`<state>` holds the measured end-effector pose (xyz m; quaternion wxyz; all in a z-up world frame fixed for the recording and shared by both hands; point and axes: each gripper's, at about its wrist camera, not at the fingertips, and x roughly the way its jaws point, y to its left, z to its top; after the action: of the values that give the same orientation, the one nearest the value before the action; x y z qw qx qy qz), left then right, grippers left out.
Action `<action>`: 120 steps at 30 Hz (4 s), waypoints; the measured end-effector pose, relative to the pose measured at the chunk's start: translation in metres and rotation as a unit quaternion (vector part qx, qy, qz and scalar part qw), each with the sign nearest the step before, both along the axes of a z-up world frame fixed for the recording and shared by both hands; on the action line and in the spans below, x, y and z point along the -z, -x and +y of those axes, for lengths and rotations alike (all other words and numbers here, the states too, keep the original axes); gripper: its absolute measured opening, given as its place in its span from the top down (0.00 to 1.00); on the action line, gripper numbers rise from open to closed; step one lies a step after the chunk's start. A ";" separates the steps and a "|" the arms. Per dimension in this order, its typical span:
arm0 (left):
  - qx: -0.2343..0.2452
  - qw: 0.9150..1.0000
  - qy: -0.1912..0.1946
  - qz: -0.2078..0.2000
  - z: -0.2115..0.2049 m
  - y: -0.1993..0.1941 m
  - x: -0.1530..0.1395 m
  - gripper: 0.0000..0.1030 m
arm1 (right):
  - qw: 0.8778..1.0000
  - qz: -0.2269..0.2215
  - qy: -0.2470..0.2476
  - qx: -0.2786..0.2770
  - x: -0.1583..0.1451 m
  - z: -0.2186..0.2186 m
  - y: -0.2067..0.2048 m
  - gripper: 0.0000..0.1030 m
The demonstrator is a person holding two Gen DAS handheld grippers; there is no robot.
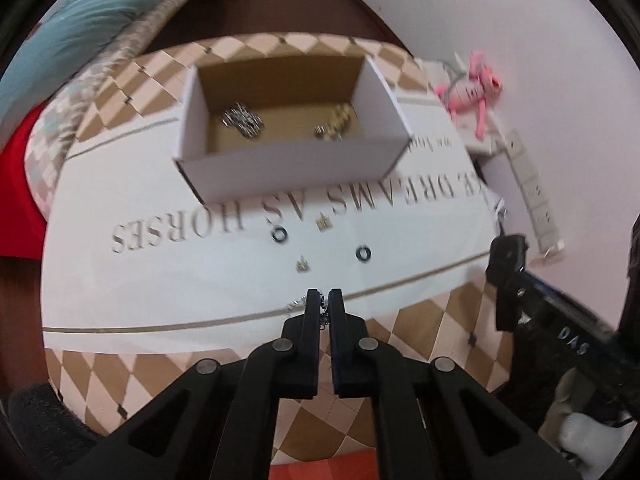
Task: Organize jewelry
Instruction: 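Lower watch band and silver bracelet into the box while both tools open, then lift both open tools up away from the box, then grasp a small black ring with the right tool while the left tool grasps the other ring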
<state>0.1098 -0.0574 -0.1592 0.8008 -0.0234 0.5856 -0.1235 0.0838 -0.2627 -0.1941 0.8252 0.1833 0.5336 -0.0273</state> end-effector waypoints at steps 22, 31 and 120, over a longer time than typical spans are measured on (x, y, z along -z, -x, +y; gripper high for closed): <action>-0.040 0.995 0.062 -0.060 0.043 -0.110 -0.092 0.98 | 0.992 -0.059 -0.024 -0.105 -0.077 0.071 -0.117 0.59; -0.061 0.996 0.062 0.015 0.064 -0.162 -0.043 0.96 | 0.985 0.012 0.005 -0.172 -0.036 0.115 -0.192 0.57; -0.108 0.986 -0.130 0.012 0.069 -0.024 0.058 0.02 | 0.986 0.030 0.065 -0.152 0.045 0.114 -0.058 0.64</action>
<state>0.1337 0.0119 -0.2170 0.7984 0.0167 0.6004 0.0412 0.1421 -0.1486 -0.2388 0.8134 0.0454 0.5770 0.0586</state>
